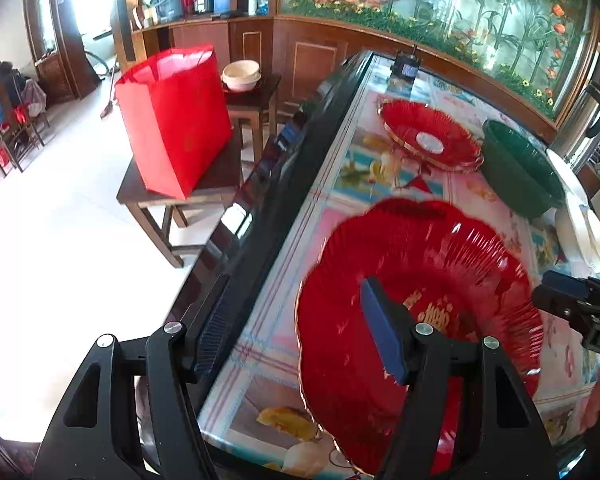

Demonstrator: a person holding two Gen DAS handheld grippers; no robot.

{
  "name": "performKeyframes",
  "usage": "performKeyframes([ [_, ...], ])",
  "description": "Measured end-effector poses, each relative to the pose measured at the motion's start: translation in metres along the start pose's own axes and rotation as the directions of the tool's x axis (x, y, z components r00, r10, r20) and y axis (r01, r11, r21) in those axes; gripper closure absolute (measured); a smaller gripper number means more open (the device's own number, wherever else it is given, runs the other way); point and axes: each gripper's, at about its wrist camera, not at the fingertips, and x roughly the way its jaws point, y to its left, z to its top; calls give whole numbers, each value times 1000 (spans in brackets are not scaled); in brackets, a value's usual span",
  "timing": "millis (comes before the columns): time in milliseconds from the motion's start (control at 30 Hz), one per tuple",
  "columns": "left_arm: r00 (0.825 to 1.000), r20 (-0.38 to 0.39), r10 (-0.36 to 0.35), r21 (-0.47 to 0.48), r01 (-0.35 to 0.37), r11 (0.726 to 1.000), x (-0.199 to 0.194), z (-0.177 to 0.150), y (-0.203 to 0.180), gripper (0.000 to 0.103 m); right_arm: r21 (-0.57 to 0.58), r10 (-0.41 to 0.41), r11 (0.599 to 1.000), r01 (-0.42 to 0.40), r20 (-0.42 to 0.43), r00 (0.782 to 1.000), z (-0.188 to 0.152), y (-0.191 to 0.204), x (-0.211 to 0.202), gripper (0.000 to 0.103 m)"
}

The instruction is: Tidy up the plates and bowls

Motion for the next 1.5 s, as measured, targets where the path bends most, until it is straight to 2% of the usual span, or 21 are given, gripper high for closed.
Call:
performKeyframes([
  [400, 1000, 3, -30, 42, 30, 999, 6, 74, -21, 37, 110, 94, 990, -91, -26, 995, 65, -33, 37, 47],
  [533, 999, -24, -42, 50, 43, 998, 22, 101, -33, 37, 158, 90, 984, -85, -25, 996, 83, -50, 49, 47],
  [767, 993, -103, -56, 49, 62, 997, 73, 146, -54, 37, 271, 65, 960, -69, 25, 998, 107, -86, 56, 47],
  [933, 983, -166, -78, 62, 90, 994, 111, 165, -71, 37, 267, 80, 960, -86, 34, 996, 118, -82, 64, 48],
  [1133, 987, -156, -50, 118, 69, 991, 136, 183, -92, 37, 288, 70, 954, -80, 44, 997, 124, -83, 68, 48],
  [1200, 981, -177, -80, 108, 100, 989, 147, 188, -95, 37, 294, 62, 953, -71, 38, 997, 123, -84, 71, 48],
  [1267, 974, -199, -105, 92, 125, 988, 156, 191, -95, 37, 302, 60, 951, -68, 37, 998, 124, -85, 73, 53],
  [1400, 972, -220, -81, 116, 109, 987, 168, 192, -101, 37, 318, 67, 945, -77, 40, 997, 126, -85, 78, 57],
  [1500, 972, -218, -91, 113, 118, 987, 173, 195, -102, 37, 317, 62, 945, -74, 48, 997, 127, -84, 79, 62],
])
